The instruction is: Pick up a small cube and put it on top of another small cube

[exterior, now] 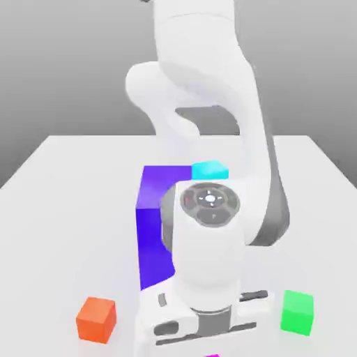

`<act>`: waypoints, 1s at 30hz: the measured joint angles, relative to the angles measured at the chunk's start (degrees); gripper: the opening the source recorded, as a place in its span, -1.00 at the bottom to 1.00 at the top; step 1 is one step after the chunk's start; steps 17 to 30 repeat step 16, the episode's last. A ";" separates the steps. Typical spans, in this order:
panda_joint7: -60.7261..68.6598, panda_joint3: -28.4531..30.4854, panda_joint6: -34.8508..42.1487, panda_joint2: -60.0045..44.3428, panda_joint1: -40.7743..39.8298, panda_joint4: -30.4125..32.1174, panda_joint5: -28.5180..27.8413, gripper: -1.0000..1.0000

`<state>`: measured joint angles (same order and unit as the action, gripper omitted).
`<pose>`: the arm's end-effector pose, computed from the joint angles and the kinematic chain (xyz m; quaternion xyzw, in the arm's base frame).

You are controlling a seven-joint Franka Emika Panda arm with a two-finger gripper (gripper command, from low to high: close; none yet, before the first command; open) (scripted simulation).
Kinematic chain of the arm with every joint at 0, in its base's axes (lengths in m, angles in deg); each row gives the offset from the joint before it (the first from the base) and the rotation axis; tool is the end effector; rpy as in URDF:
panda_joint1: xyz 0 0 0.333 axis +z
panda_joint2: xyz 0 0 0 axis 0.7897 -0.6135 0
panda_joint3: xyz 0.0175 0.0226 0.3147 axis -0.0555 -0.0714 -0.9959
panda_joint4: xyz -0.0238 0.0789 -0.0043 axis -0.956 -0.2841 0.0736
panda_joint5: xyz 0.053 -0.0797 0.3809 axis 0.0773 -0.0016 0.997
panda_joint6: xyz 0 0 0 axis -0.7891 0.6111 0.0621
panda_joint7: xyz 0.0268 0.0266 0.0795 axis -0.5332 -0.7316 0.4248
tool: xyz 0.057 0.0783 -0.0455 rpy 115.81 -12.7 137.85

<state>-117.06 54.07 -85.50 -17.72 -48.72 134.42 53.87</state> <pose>0.5339 0.0366 0.1805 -0.9586 0.2846 0.0001 0.0002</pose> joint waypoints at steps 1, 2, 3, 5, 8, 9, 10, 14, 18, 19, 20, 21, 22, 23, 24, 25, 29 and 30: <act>-0.36 -0.70 0.99 2.02 0.83 1.05 0.02 -1.00; -1.08 -1.95 1.55 4.07 2.27 2.57 -0.05 -1.00; -1.87 -3.25 2.03 6.14 3.86 4.18 -0.17 -1.00; -3.76 -6.13 2.84 10.32 7.17 7.58 -0.67 -1.00; -6.79 -9.74 2.78 14.48 11.31 11.83 -2.16 -1.00; -7.57 -9.84 1.44 13.46 11.92 12.18 -2.96 -1.00; -8.19 -9.48 -0.20 11.92 12.58 12.29 -3.71 -1.00; -10.00 -8.28 -4.96 6.94 13.75 12.18 -6.06 1.00; -10.00 -8.28 -4.96 6.94 13.75 12.18 -6.06 1.00; -10.00 -8.28 -4.96 6.94 13.75 12.18 -6.06 1.00; -10.00 -8.28 -4.96 6.94 13.75 12.18 -6.06 1.00; -10.00 -8.28 -4.96 6.94 13.75 12.18 -6.06 1.00; -10.00 -8.28 -4.96 6.94 13.75 12.18 -6.06 1.00; -10.00 -8.28 -4.96 6.94 13.75 12.18 -6.06 1.00; -10.00 -8.28 -4.96 6.94 13.75 12.18 -6.06 1.00; -10.00 -8.28 -4.96 6.94 13.75 12.18 -6.06 1.00; -10.00 -8.28 -4.96 6.94 13.75 12.18 -6.06 1.00; -10.00 -8.28 -4.96 6.94 13.75 12.18 -6.06 1.00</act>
